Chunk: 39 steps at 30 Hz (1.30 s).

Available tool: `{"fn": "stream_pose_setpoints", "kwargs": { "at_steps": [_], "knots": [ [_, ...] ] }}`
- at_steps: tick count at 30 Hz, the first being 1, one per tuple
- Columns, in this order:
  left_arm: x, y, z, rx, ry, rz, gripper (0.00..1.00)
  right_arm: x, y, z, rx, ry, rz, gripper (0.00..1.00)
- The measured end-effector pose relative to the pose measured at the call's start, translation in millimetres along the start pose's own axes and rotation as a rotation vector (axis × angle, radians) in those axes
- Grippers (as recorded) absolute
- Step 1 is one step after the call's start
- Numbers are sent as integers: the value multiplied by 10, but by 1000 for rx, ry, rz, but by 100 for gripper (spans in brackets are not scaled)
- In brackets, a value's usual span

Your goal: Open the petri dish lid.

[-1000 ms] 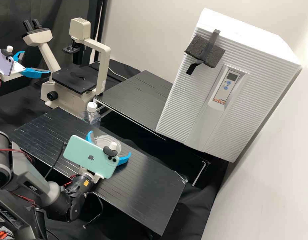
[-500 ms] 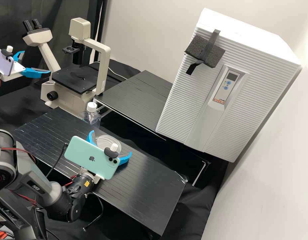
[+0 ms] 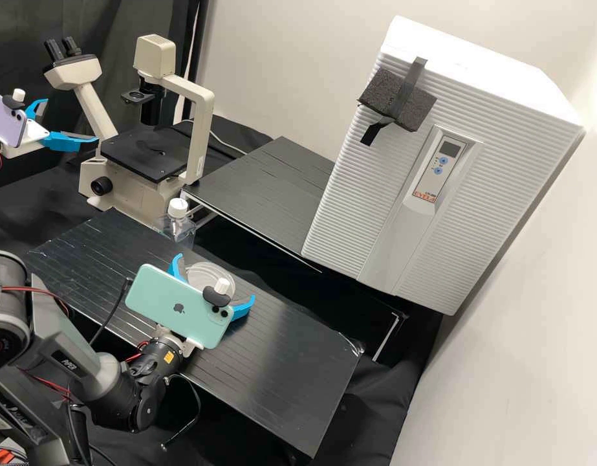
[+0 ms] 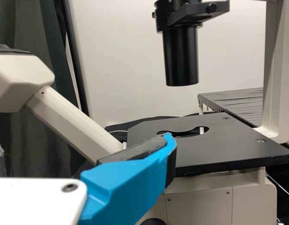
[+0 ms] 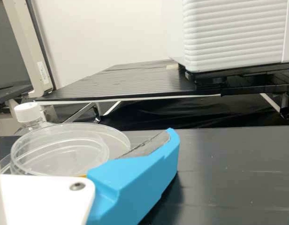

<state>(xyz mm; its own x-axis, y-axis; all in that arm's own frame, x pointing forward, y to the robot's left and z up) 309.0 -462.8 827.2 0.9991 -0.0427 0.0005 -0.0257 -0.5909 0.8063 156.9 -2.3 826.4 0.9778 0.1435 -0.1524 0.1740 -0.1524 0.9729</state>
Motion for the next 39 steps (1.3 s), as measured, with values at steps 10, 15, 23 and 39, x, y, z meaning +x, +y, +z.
{"fn": "stream_pose_setpoints", "kwargs": {
  "at_steps": [10,15,23,39],
  "knots": [
    [0,0,0,0,0,0,100,5,15,3,11,-3,20,0],
    [0,0,0,0,0,0,100,6,22,3,14,-4,28,0],
    [0,0,0,0,0,0,100,10,18,-2,16,-2,28,0],
    [0,0,0,0,0,0,100,-71,120,50,-14,-51,91,0]
  ]
}}
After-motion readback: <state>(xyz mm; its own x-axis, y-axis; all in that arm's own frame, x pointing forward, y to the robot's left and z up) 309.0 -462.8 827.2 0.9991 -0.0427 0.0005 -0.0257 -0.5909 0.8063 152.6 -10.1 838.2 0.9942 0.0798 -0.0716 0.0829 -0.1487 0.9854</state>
